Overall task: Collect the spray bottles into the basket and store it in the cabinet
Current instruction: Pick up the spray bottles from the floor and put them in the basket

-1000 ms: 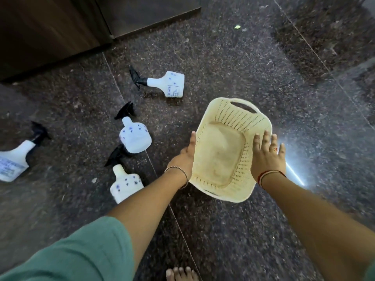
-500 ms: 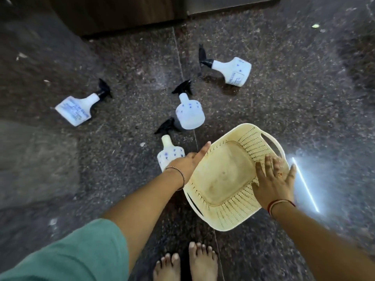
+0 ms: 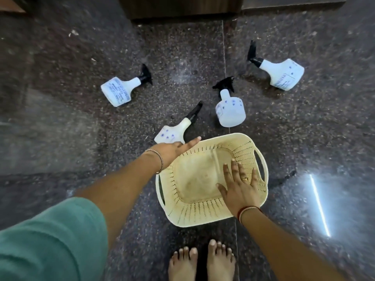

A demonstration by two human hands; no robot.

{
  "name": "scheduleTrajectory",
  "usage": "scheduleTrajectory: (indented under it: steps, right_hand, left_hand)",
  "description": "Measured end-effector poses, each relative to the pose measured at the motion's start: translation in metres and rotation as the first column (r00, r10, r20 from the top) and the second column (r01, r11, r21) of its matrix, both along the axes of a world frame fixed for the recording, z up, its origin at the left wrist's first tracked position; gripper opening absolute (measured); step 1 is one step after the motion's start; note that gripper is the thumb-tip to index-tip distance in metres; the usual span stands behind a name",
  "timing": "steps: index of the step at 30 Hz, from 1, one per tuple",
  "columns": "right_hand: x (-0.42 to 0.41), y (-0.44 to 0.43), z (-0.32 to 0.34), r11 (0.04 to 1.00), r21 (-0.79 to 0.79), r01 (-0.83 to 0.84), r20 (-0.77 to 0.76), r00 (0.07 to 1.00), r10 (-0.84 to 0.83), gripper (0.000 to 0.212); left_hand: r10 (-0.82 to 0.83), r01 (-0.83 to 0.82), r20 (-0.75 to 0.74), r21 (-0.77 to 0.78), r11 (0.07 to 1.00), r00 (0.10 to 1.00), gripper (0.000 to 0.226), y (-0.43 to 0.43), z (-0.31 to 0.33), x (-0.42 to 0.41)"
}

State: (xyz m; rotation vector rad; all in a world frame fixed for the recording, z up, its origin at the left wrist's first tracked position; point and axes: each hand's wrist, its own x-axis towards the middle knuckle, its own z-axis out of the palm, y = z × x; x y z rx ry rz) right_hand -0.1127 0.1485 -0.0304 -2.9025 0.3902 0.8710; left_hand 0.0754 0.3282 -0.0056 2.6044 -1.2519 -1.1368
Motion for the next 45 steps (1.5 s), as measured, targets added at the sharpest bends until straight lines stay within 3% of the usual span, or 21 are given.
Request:
scheduleTrajectory:
  steps: [11, 14, 16, 18, 20, 22, 25, 28, 32, 36, 38, 41, 45]
  right_hand:
    - [0.029, 0.035, -0.005, 0.967, -0.015, -0.256, 0.028, 0.966, 0.256, 0.065]
    - [0.042, 0.024, 0.017, 0.888, -0.095, -0.449, 0.224, 0.860, 0.459, 0.070]
    - [0.057, 0.009, 0.032, 0.919, -0.136, -0.370, 0.457, 0.799, 0.390, 0.080]
    - [0.073, -0.010, 0.042, 0.978, -0.111, -0.179, 0.559, 0.802, 0.210, 0.084]
    - [0.090, -0.027, 0.046, 0.999, -0.036, 0.000, 0.491, 0.871, 0.017, 0.080]
    - [0.100, -0.036, 0.043, 0.995, 0.066, 0.078, 0.325, 0.941, -0.095, 0.072]
    - [0.100, -0.038, 0.028, 0.993, 0.088, 0.077, 0.200, 0.975, -0.094, 0.052]
    - [0.097, -0.033, 0.018, 0.990, 0.115, 0.080, 0.241, 0.965, -0.105, 0.043]
    - [0.093, -0.031, 0.008, 0.983, 0.148, 0.112, 0.246, 0.958, -0.147, 0.045]
    - [0.091, -0.033, 0.002, 0.981, 0.163, 0.108, 0.243, 0.959, -0.146, 0.047]
    - [0.091, -0.034, -0.002, 0.983, 0.154, 0.096, 0.237, 0.963, -0.131, 0.046]
    - [0.090, -0.033, -0.004, 0.981, 0.170, 0.090, 0.224, 0.966, -0.127, 0.045]
    - [0.092, -0.034, -0.002, 0.978, 0.180, 0.110, 0.251, 0.956, -0.154, 0.034]
  left_hand:
    - [-0.044, 0.039, 0.056, 0.073, 0.997, 0.997, 0.109, 0.048, 0.002, 0.022]
    - [-0.032, 0.023, 0.089, 0.104, 0.994, 0.995, 0.107, 0.052, 0.002, 0.020]
    - [-0.004, -0.007, 0.137, 0.078, 0.997, 0.991, 0.094, 0.053, 0.003, 0.020]
    - [0.104, -0.101, 0.234, -0.026, 0.995, 0.967, 0.078, 0.051, 0.006, 0.026]
    - [0.202, -0.179, 0.329, -0.098, 0.979, 0.923, 0.076, 0.049, 0.004, 0.034]
    - [0.248, -0.213, 0.347, -0.137, 0.967, 0.905, 0.082, 0.042, 0.003, 0.040]
    - [0.310, -0.237, 0.338, -0.240, 0.942, 0.889, 0.088, 0.020, 0.000, 0.050]
    - [0.343, -0.232, 0.444, -0.286, 0.930, 0.828, 0.076, -0.008, -0.011, 0.071]
    - [0.314, -0.333, 0.593, -0.080, 0.939, 0.741, 0.100, -0.032, -0.029, 0.111]
    - [0.281, -0.381, 0.584, 0.052, 0.923, 0.762, 0.114, -0.048, -0.053, 0.135]
    - [0.248, -0.378, 0.537, 0.145, 0.915, 0.806, 0.107, -0.057, -0.066, 0.140]
    - [0.199, -0.341, 0.429, 0.285, 0.896, 0.881, 0.078, -0.068, -0.081, 0.143]
    - [0.277, -0.377, 0.430, 0.167, 0.911, 0.859, 0.048, -0.064, -0.075, 0.141]
